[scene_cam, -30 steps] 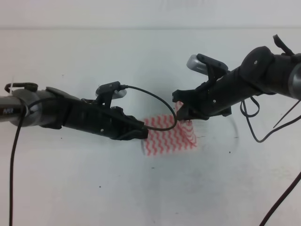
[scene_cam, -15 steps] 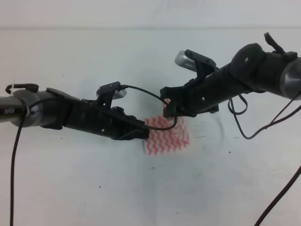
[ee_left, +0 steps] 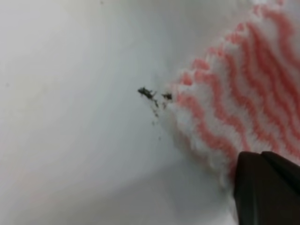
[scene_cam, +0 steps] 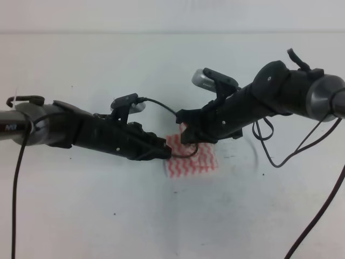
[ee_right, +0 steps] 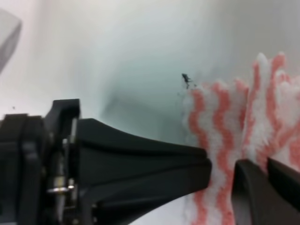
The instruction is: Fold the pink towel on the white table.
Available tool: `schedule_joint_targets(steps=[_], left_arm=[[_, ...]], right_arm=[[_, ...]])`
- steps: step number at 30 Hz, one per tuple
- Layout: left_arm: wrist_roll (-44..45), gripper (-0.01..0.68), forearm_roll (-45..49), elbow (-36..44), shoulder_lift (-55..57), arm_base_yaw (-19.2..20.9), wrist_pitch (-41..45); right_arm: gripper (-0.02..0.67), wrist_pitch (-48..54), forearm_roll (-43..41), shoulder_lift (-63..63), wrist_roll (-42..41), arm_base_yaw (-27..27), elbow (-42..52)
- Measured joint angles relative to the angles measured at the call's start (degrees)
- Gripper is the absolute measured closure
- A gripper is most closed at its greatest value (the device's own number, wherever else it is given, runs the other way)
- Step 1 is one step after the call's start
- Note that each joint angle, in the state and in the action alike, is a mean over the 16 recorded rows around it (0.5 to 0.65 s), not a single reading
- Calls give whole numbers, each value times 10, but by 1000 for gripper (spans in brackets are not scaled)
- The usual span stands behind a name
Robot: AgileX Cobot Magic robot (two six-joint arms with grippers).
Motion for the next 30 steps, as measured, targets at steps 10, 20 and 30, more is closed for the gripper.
schedule_joint_targets(steps=[10, 20, 30], left_arm=[[2, 678, 3, 0, -8, 0, 2], [21, 679, 11, 2, -51, 4, 11], [210, 679, -131, 74, -112, 11, 22]], right_arm=[[664, -3, 0, 12, 0, 1, 0], [664, -2, 0, 13, -1, 1, 0], [665, -1, 0, 14, -3, 1, 0]])
